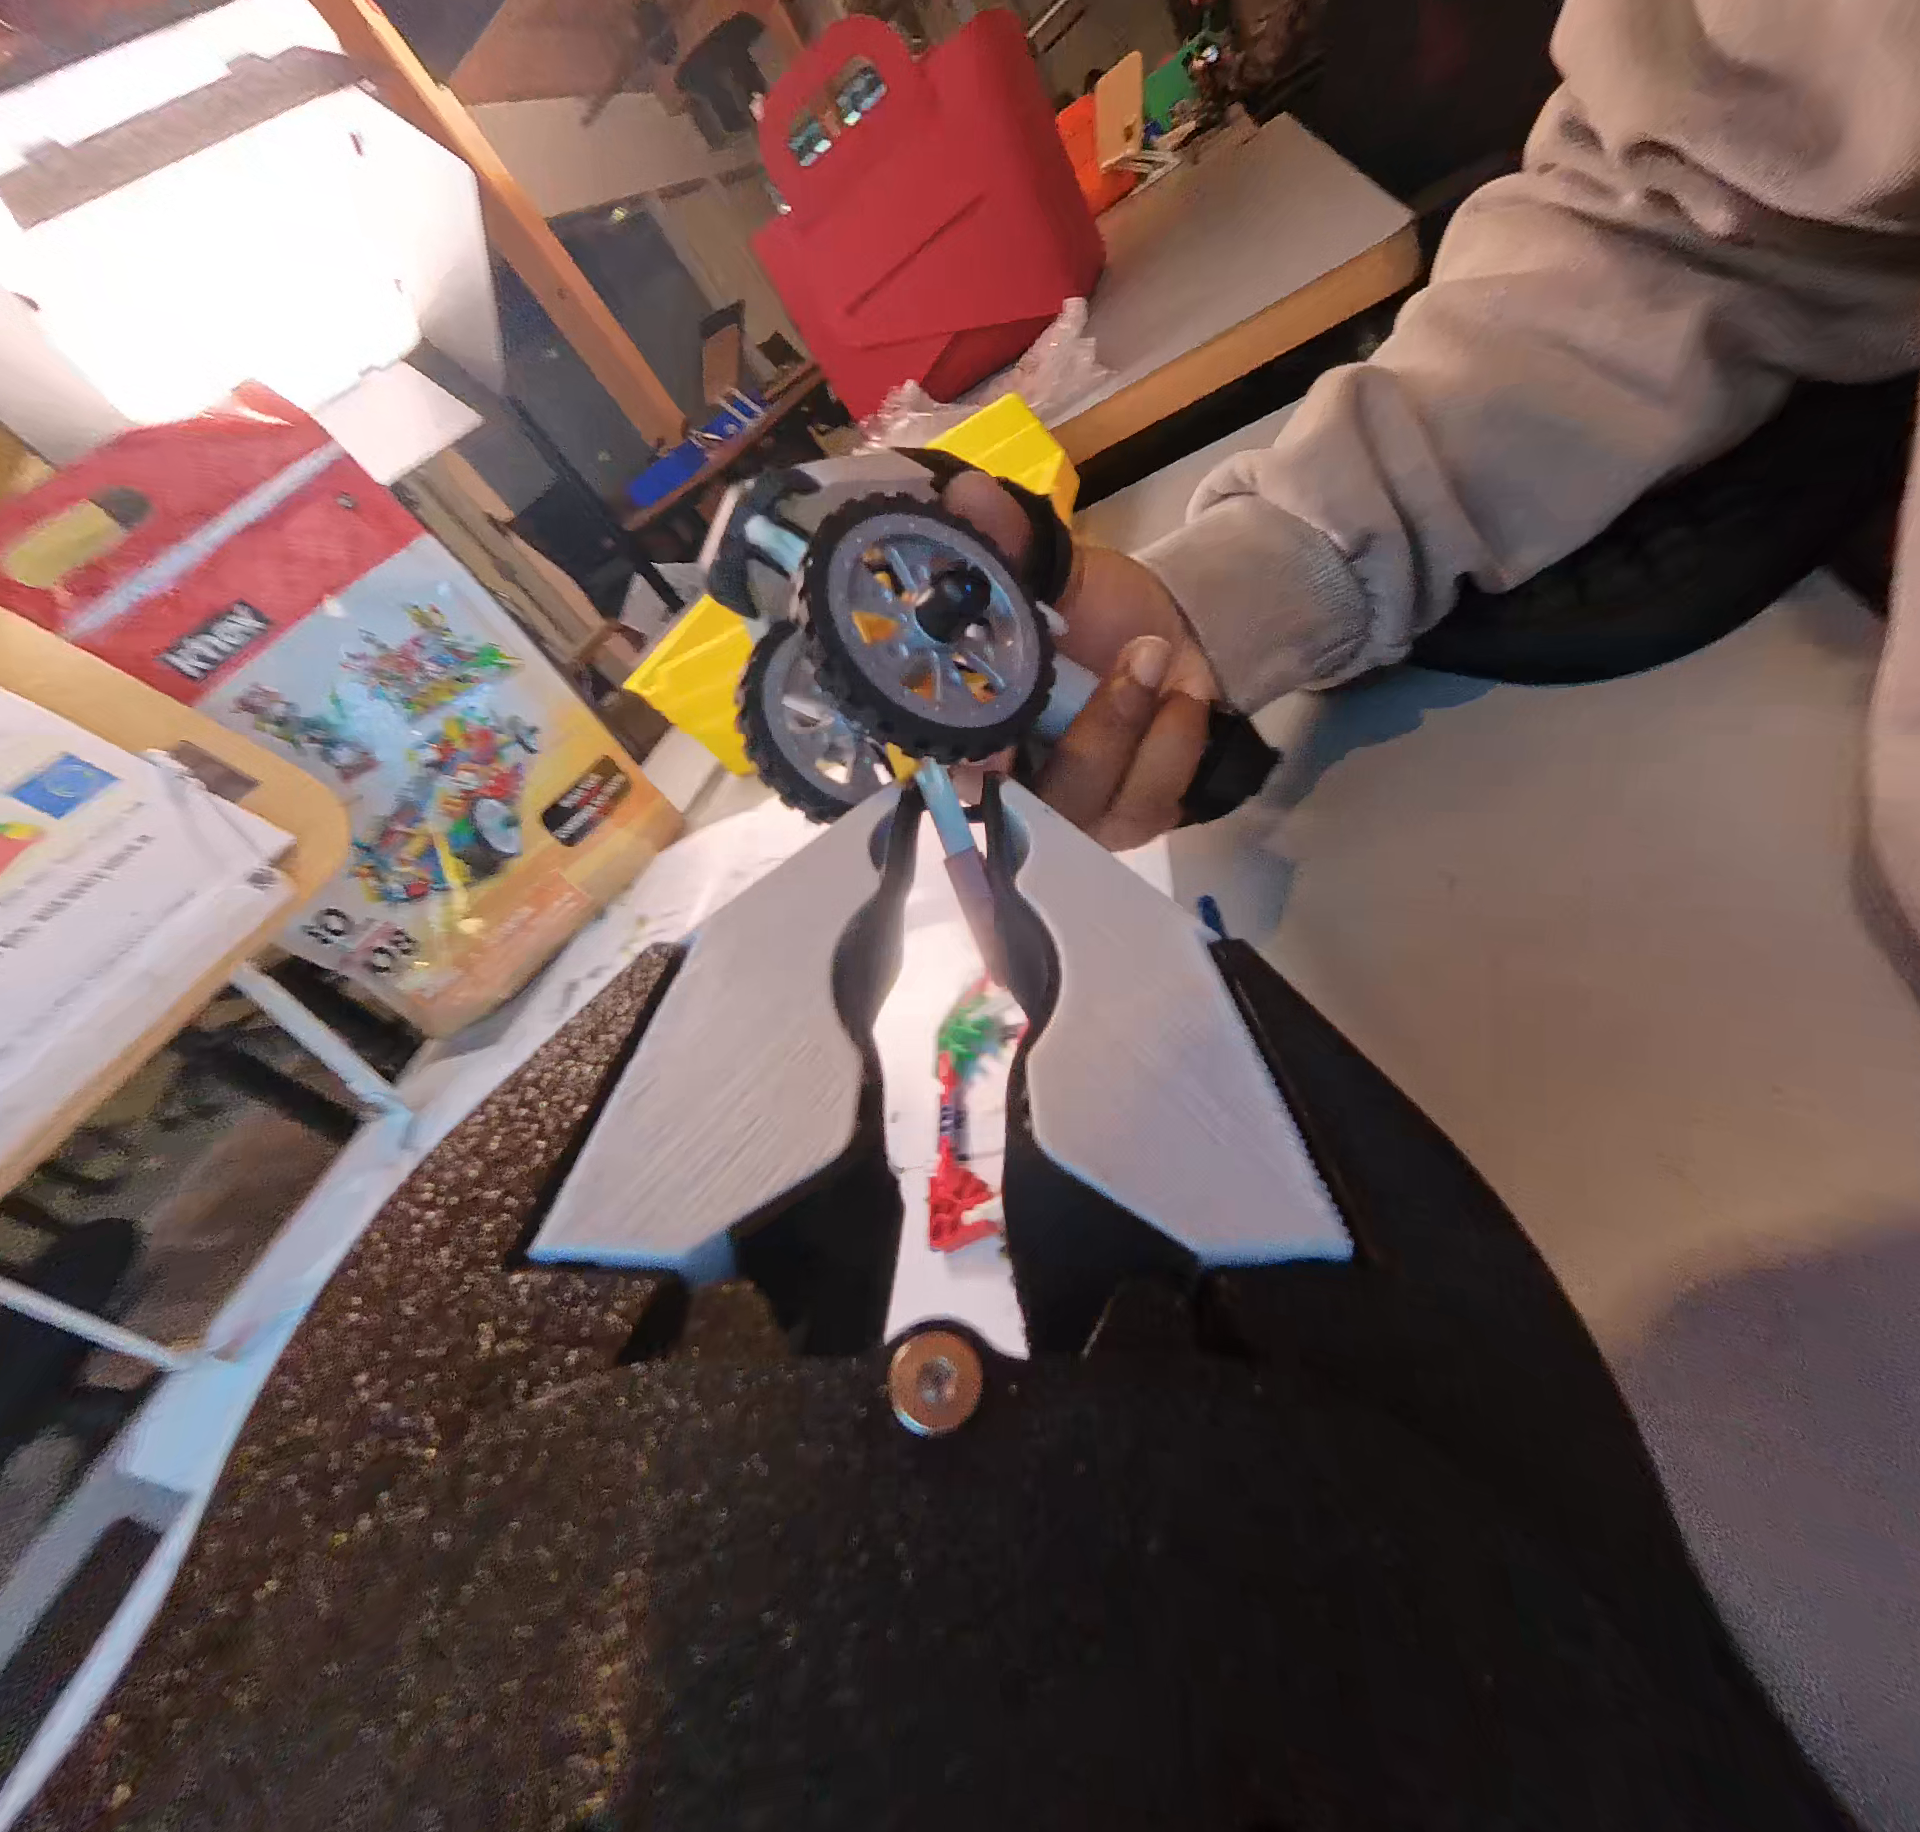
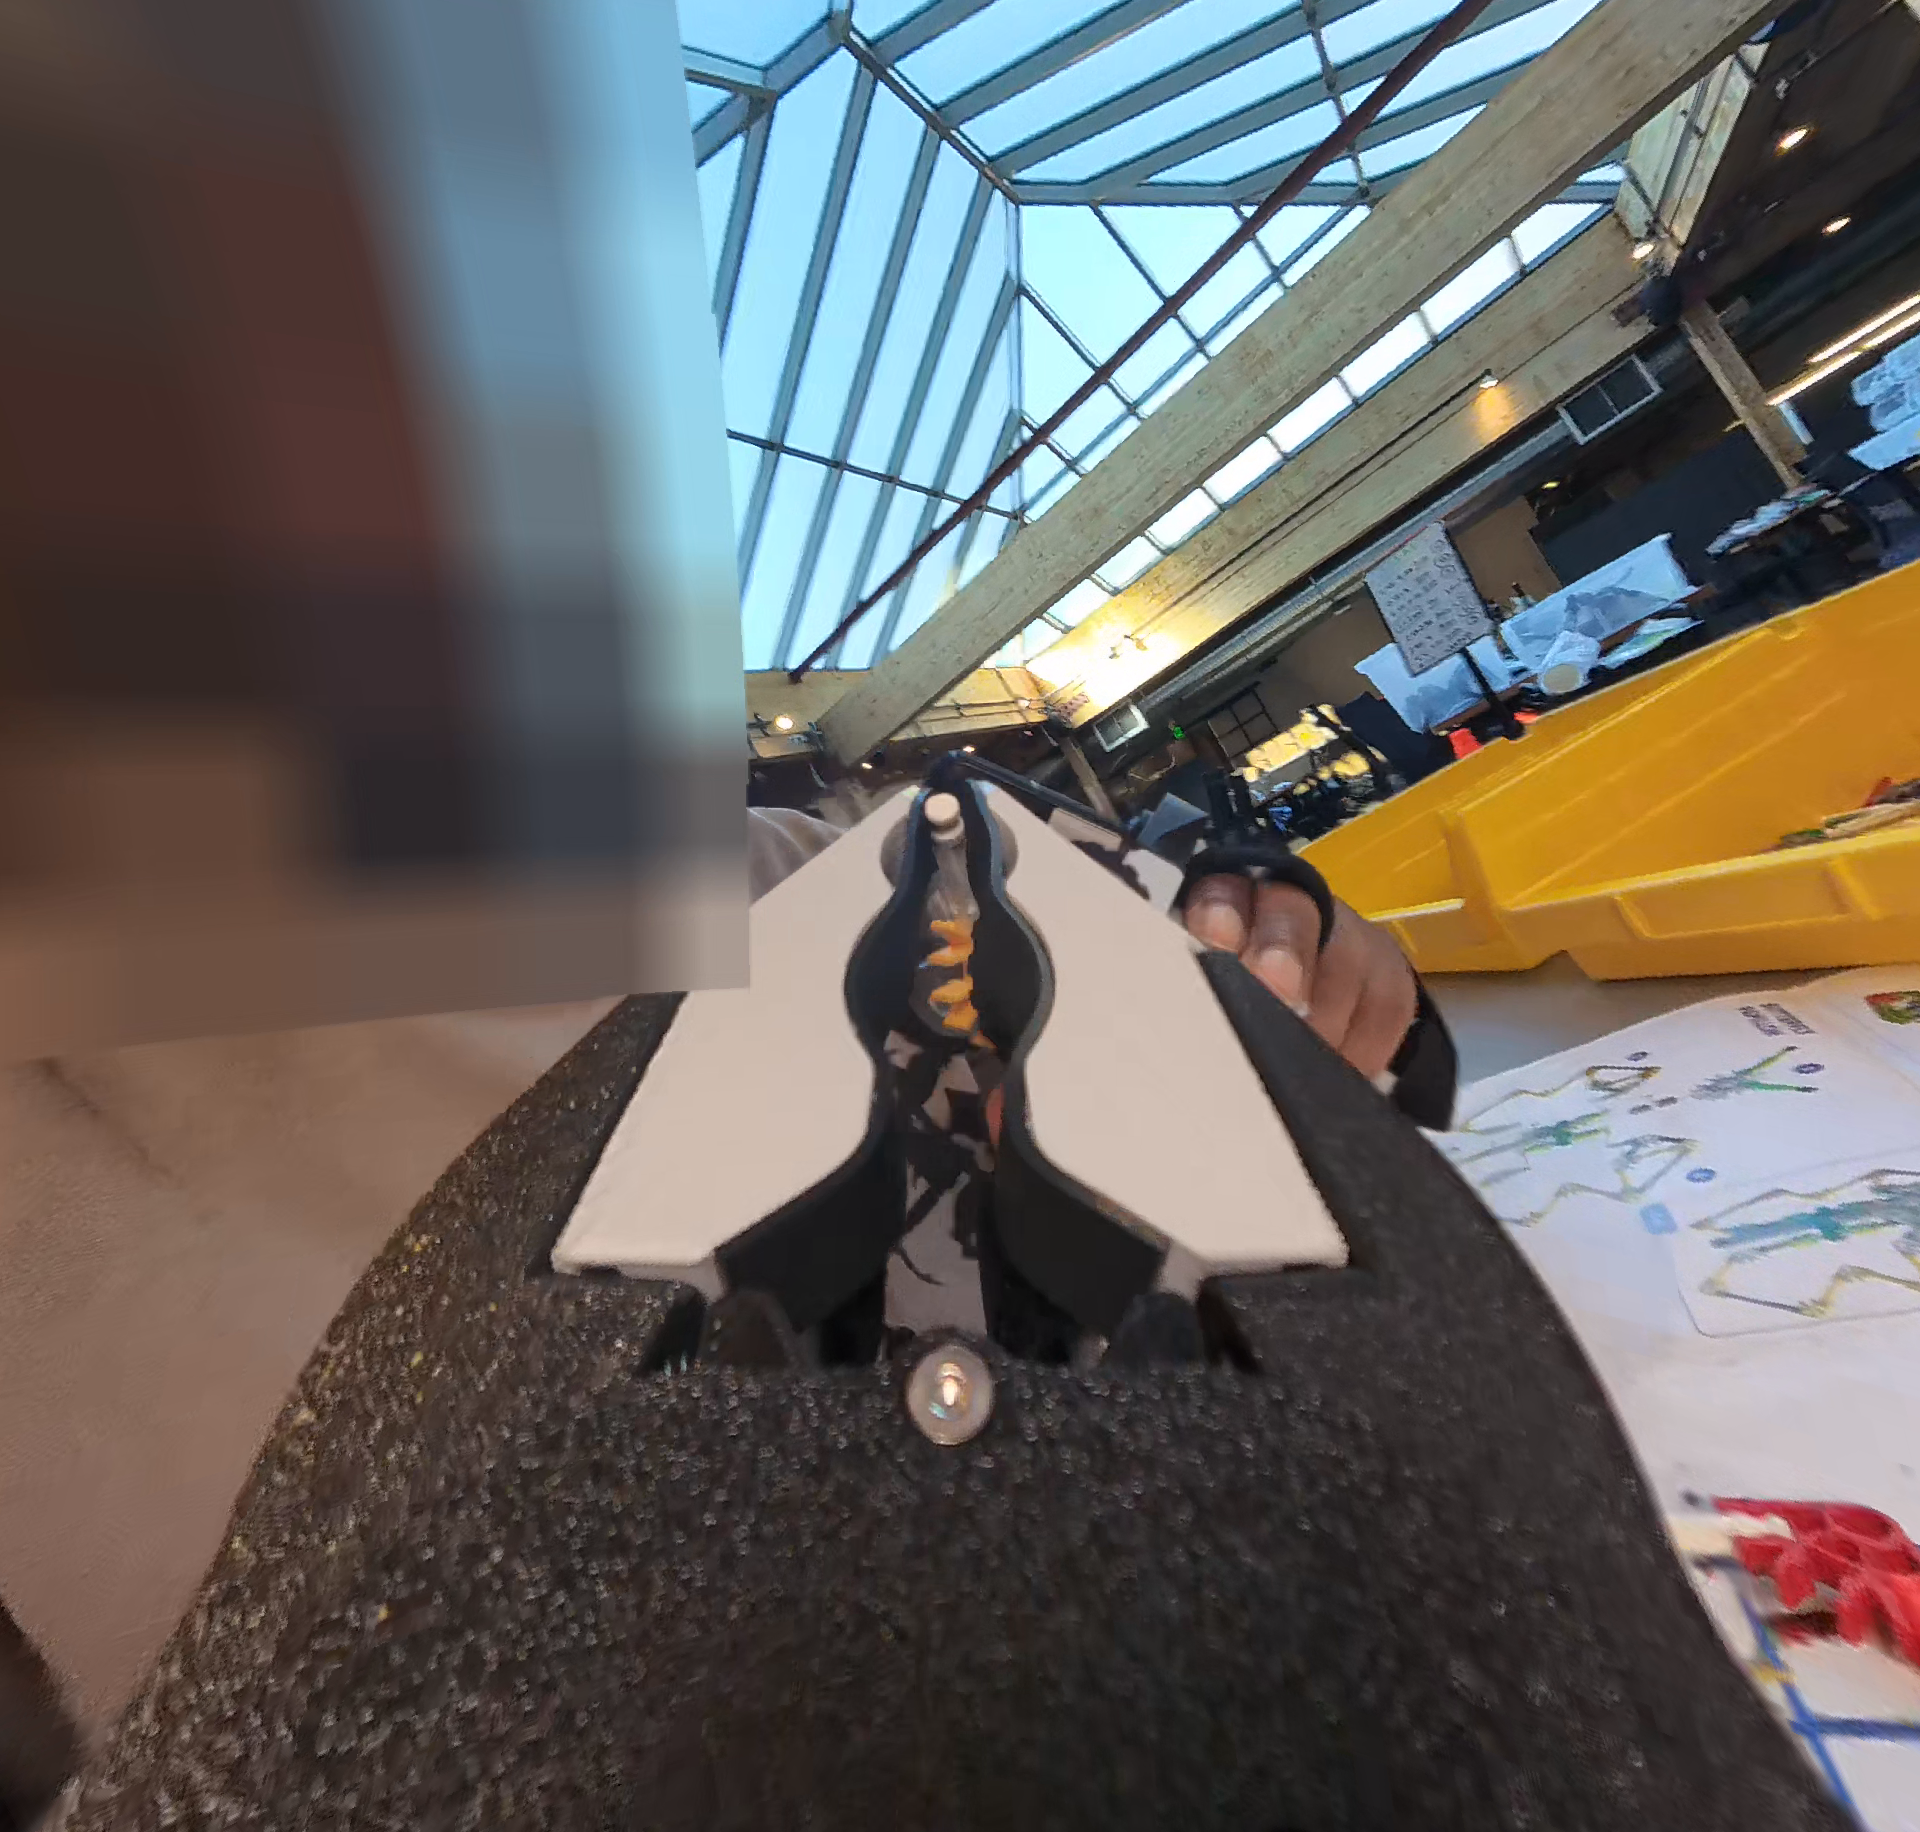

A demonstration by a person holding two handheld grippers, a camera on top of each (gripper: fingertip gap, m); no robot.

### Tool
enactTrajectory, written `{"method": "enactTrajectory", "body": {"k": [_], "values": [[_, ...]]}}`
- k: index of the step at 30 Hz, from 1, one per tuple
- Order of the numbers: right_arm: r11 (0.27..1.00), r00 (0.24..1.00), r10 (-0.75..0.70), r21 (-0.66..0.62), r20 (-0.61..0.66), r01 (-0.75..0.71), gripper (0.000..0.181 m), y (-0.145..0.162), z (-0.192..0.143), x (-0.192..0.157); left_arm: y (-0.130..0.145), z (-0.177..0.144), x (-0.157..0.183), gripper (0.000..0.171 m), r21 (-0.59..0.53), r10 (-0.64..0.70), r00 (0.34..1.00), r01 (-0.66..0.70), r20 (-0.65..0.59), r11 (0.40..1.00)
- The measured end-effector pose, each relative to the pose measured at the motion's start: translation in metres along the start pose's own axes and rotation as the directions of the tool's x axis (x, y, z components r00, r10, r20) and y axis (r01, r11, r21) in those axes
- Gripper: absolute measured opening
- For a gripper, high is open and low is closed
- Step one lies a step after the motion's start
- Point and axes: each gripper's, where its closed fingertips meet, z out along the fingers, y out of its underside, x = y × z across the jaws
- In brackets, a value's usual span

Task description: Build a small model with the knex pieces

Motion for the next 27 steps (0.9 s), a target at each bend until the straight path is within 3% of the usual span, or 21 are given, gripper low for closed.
{"method": "enactTrajectory", "body": {"k": [2,4,7,9,13,17,22,27], "values": [[0.99,0.984,-0.132,-0.064,-0.118,0.125,0.002,0.0,-0.002,0.011,0.005,0.002,0.014,0.02,-0.023,-0.142,0.982,0.14,-0.123,0.99],[0.962,0.957,-0.243,-0.164,-0.159,0.217,0.002,0.007,-0.002,0.012,0.008,0.002,0.023,0.019,-0.043,-0.328,0.917,0.327,-0.228,0.944],[0.91,0.905,-0.381,-0.247,-0.189,0.332,0.002,0.013,0.003,0.014,0.014,0.003,0.019,0.014,-0.065,-0.52,0.812,0.523,-0.265,0.85],[0.889,0.889,-0.423,-0.272,-0.178,0.369,0.002,0.016,0.006,0.011,0.013,0.003,0.017,0.004,-0.055,-0.572,0.77,0.582,-0.282,0.811],[0.861,0.861,-0.473,-0.304,-0.188,0.407,0.005,0.017,0.007,0.011,0.019,0.003,0.008,0.003,-0.074,-0.446,0.878,0.44,-0.174,0.895],[0.815,0.782,-0.568,-0.308,-0.256,0.491,0.005,0.005,0.004,0.014,0.013,-0.004,-0.011,0.003,-0.023,-0.414,0.906,0.413,-0.092,0.91],[0.754,0.727,-0.641,-0.38,-0.248,0.536,0.004,0.011,0.007,0.015,0.01,-0.005,-0.011,0.003,-0.005,-0.397,0.913,0.399,-0.097,0.917],[0.856,0.867,-0.461,-0.352,-0.187,0.379,0.004,0.021,0.012,0.008,0.009,-0.009,-0.009,0.002,-0.034,-0.259,0.958,0.257,-0.122,0.966]]}}
